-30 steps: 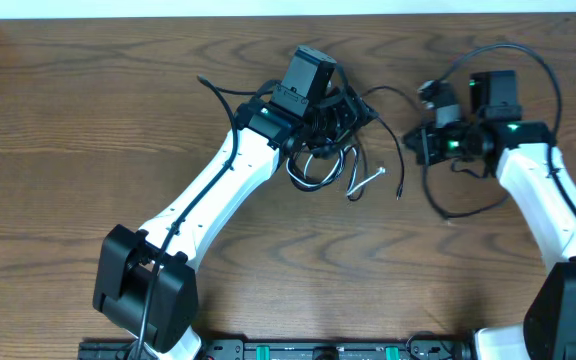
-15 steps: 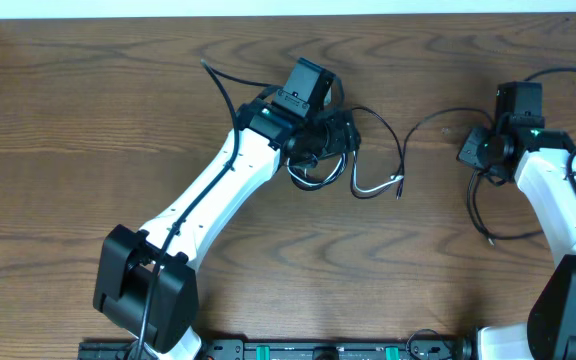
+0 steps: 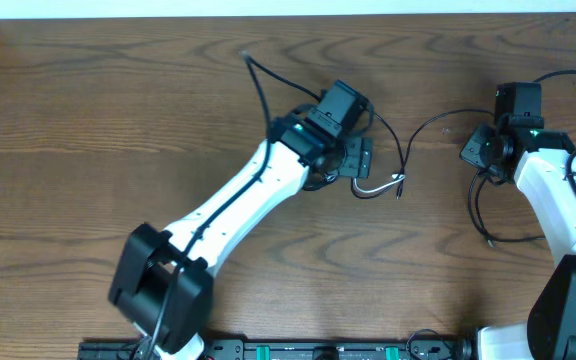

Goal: Untangle cables

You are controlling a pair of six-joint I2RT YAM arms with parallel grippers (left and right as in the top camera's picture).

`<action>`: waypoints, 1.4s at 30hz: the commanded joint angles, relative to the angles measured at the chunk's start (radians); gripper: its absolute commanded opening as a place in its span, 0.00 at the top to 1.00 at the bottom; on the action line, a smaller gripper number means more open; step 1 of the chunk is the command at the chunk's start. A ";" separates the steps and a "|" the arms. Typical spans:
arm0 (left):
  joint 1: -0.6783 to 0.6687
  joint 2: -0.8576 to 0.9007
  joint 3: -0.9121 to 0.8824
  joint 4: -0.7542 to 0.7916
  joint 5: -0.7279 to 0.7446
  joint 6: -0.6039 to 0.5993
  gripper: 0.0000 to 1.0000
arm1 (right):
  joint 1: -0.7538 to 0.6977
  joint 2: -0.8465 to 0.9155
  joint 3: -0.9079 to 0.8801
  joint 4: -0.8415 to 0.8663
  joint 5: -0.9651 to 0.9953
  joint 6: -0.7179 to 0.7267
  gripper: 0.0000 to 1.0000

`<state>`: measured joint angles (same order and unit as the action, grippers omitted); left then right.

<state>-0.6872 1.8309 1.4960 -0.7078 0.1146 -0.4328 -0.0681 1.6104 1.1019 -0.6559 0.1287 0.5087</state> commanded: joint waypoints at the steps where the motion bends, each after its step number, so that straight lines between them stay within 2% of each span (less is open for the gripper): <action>1: -0.018 0.070 -0.007 -0.006 -0.056 0.037 0.17 | -0.002 0.000 -0.006 0.002 0.021 0.018 0.99; 4: -0.025 0.127 -0.007 -0.002 -0.056 0.037 0.18 | -0.002 0.000 -0.006 0.002 0.018 0.018 0.99; 7: -0.024 0.182 -0.007 0.012 -0.057 0.037 0.33 | -0.002 0.000 -0.006 0.002 0.013 0.018 0.99; 8: -0.022 0.193 -0.007 0.018 -0.057 0.037 0.42 | -0.002 0.000 -0.006 0.002 0.011 0.018 0.99; 9: -0.018 0.203 -0.007 0.024 -0.058 0.037 0.65 | -0.002 0.000 -0.006 0.002 0.008 0.018 0.99; 10: -0.013 0.206 -0.006 0.028 -0.071 0.036 0.92 | -0.002 0.000 -0.006 0.002 0.006 0.018 0.99; 16: 0.065 0.139 0.010 0.035 -0.085 0.027 0.93 | -0.002 0.000 -0.006 0.002 0.006 0.017 0.99; 22: 0.211 -0.029 0.015 0.035 -0.066 -0.073 0.93 | -0.002 0.000 -0.006 0.002 0.007 0.014 0.99; 29: 0.427 -0.221 0.015 0.034 0.224 -0.081 0.93 | -0.002 0.000 -0.006 0.002 0.007 0.014 0.99; 37: 0.642 -0.294 0.015 -0.011 0.424 -0.079 0.93 | -0.002 0.000 -0.006 0.004 0.047 0.006 0.99; 42: 0.771 -0.294 0.013 -0.023 0.798 -0.003 0.93 | -0.002 0.000 -0.006 -0.001 0.122 0.006 0.99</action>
<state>0.0219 1.5558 1.4956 -0.7330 0.6090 -0.4938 -0.0681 1.6104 1.1019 -0.6552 0.1646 0.5117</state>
